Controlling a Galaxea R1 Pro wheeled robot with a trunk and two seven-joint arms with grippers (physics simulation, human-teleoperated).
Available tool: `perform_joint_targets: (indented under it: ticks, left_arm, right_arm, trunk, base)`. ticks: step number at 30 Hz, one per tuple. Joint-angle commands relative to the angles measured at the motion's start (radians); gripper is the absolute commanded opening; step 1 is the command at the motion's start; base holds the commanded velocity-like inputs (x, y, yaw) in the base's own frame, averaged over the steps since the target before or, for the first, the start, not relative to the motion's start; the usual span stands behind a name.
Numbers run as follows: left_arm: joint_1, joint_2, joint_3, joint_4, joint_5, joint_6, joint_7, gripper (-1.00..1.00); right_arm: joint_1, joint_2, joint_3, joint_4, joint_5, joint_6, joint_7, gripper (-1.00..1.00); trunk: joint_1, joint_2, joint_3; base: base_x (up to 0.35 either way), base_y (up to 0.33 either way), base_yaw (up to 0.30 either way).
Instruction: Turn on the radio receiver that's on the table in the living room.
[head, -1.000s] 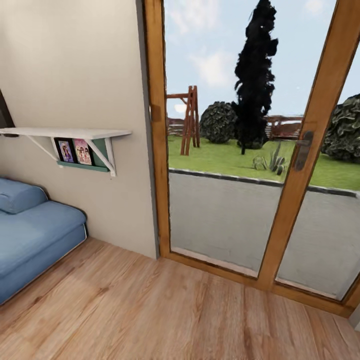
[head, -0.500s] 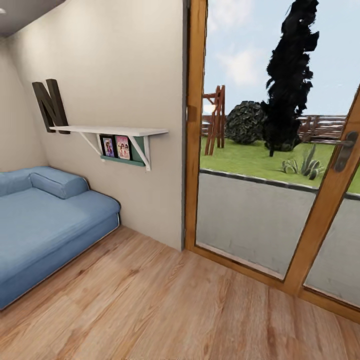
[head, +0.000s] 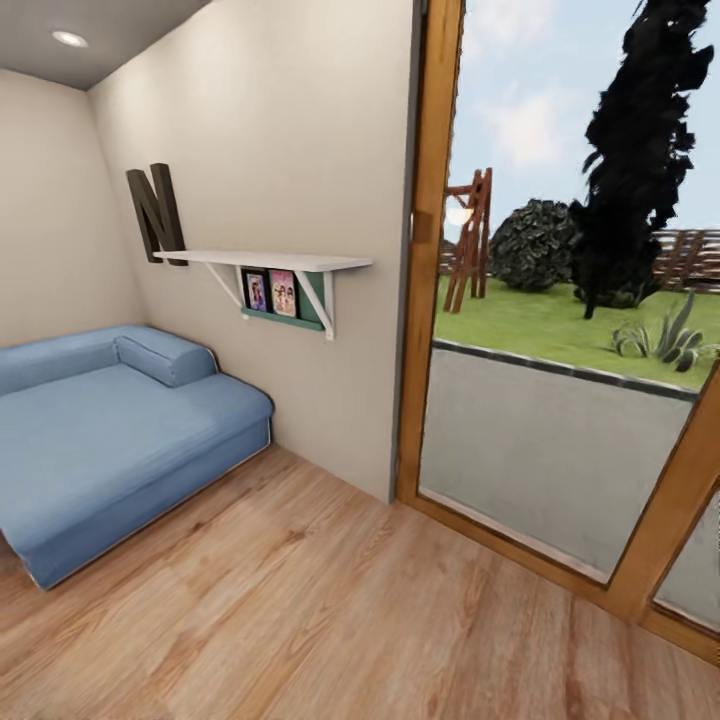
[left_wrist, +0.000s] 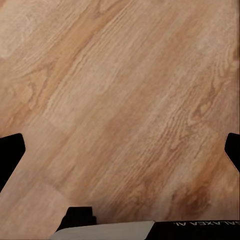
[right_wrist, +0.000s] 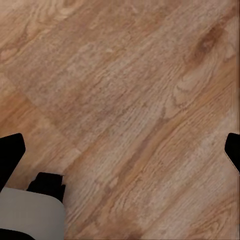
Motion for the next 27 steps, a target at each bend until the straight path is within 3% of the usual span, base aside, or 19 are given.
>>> perform_joint_targets:
  ticks: [1, 9, 27]
  left_arm:
    - [0.000, 0.000, 0.000, 0.000, 0.000, 0.000, 0.000, 1.00]
    - [0.000, 0.001, 0.000, 0.000, 0.000, 0.000, 0.000, 1.00]
    - [0.000, 0.002, 0.000, 0.000, 0.000, 0.000, 0.000, 1.00]
  right_arm:
    - [0.000, 0.000, 0.000, 0.000, 0.000, 0.000, 0.000, 1.00]
    - [0.000, 0.000, 0.000, 0.000, 0.000, 0.000, 0.000, 1.00]
    - [0.000, 0.000, 0.000, 0.000, 0.000, 0.000, 0.000, 1.00]
  trunk:
    - [0.000, 0.000, 0.000]
    - [0.000, 0.000, 0.000]
    - [0.000, 0.000, 0.000]
  base:
    - [0.000, -0.308, 0.009]
    - [0.000, -0.322, 0.069]
    - [0.000, -0.256, 0.279]
